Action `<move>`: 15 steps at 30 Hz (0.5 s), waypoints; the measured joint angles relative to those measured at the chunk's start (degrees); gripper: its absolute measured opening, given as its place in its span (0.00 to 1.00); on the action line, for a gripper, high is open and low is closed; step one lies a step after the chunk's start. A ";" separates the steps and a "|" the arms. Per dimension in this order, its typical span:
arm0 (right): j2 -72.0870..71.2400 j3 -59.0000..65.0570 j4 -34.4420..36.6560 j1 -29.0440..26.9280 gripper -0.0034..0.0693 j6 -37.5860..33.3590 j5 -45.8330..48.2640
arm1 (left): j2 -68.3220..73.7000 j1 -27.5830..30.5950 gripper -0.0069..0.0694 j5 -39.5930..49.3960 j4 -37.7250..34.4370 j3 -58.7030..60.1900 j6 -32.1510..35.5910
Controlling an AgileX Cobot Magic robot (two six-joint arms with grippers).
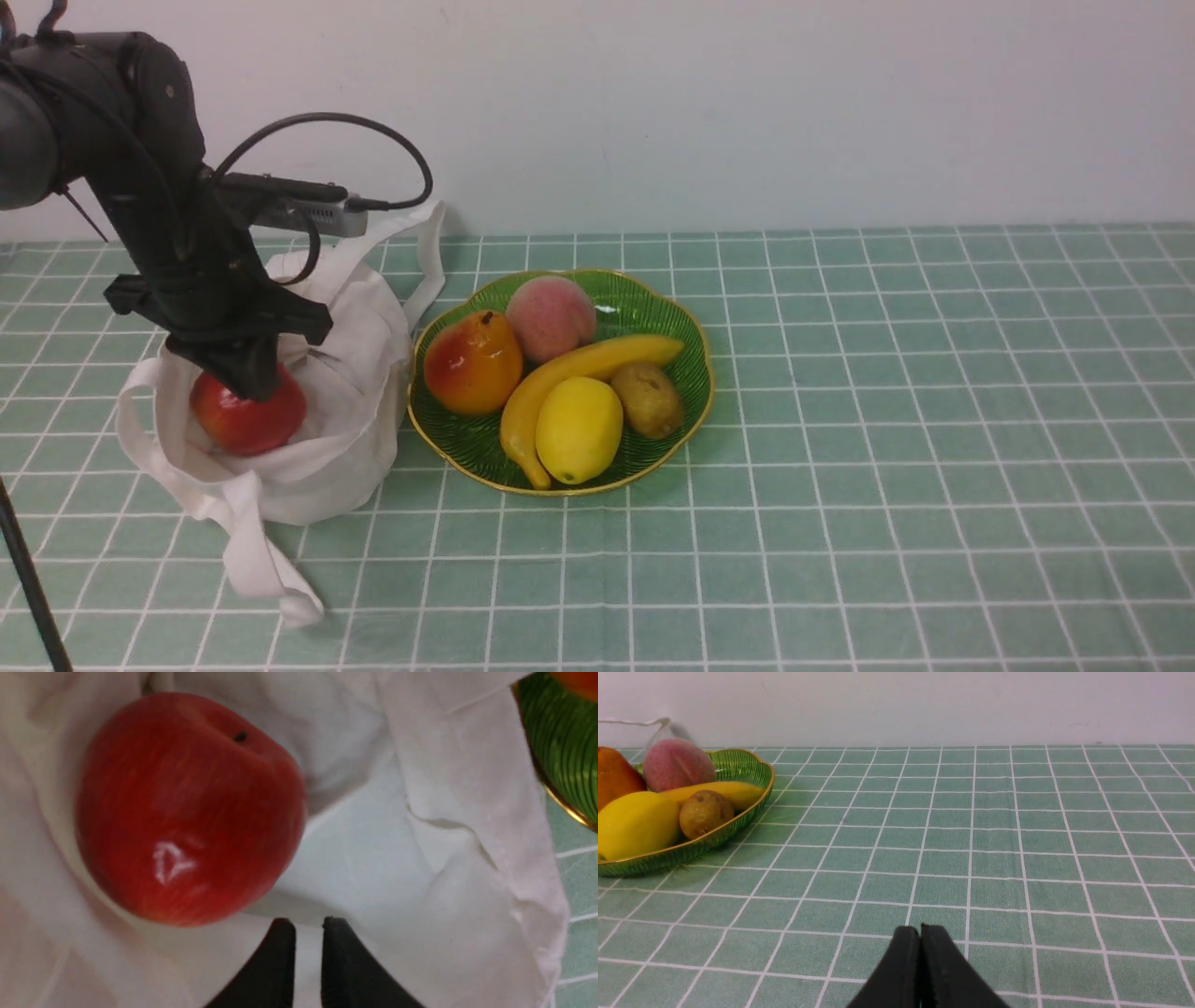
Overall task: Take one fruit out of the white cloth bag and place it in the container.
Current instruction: 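Reach into the white bag and grasp the apple with the left gripper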
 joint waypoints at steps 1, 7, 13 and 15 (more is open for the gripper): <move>0.00 0.00 0.00 0.00 0.03 0.00 0.00 | 0.00 -0.18 0.27 -0.25 -0.22 0.00 1.43; 0.00 0.00 -0.01 0.00 0.03 0.00 0.00 | 0.47 -0.42 0.64 -0.71 0.42 -0.18 8.92; 0.00 0.00 -0.01 0.00 0.03 0.00 0.00 | 1.81 -0.49 0.95 -6.56 4.11 -0.18 11.79; 0.00 0.00 -0.01 0.00 0.03 0.00 0.00 | 2.67 -0.49 0.98 -8.20 4.34 -0.18 11.86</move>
